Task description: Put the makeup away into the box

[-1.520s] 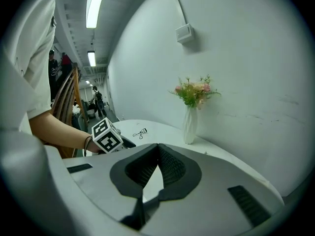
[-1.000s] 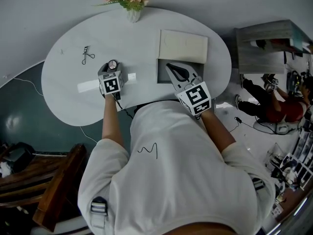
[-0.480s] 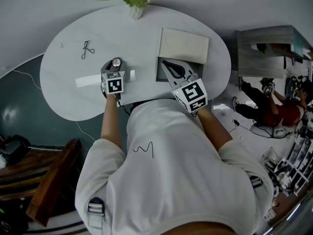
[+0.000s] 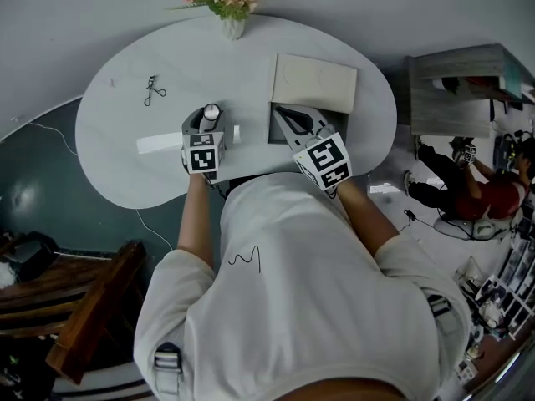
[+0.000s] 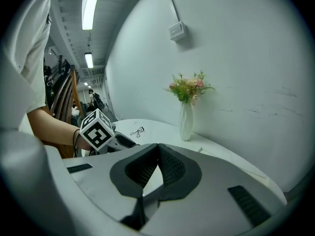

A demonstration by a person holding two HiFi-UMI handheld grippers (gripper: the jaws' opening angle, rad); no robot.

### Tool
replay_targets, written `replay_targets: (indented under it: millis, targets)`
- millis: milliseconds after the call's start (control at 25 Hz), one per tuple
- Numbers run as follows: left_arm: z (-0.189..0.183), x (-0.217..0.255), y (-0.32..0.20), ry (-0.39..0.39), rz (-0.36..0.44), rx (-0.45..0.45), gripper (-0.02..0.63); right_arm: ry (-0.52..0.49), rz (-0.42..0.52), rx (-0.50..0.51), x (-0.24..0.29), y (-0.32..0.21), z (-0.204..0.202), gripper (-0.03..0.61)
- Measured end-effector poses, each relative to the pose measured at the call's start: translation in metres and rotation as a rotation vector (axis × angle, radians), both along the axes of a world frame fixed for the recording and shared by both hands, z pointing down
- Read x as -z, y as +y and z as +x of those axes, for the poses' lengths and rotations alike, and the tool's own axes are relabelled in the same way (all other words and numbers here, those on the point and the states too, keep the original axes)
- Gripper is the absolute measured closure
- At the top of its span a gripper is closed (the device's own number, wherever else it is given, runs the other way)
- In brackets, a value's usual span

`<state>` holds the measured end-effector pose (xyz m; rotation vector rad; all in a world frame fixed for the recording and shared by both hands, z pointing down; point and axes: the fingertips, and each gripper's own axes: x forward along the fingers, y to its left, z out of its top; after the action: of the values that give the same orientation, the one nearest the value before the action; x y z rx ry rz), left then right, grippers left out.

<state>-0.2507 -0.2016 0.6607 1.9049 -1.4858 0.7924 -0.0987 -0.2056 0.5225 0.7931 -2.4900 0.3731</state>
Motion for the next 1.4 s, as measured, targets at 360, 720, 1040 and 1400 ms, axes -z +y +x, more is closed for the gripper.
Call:
replay_targets:
  millis: [360, 720, 1040, 1400]
  targets:
    - [0.039, 0.044, -0.012, 0.024, 0.062, -0.076, 0.383, -0.025, -0.001, -0.022, 0.000, -0.012, 0.014, 0.580]
    - [0.097, 0.063, -0.013, 0.058, 0.069, -0.189, 0.383, -0.037, -0.024, -0.040, -0.007, -0.022, 0.045, 0.580]
    - [0.138, 0.061, -0.003, 0.050, 0.038, -0.243, 0.383, -0.061, -0.039, -0.055, -0.012, -0.025, 0.074, 0.580]
    - [0.190, 0.049, 0.004, 0.031, -0.014, -0.285, 0.383, -0.045, -0.099, -0.052, -0.035, -0.022, 0.123, 0.580]
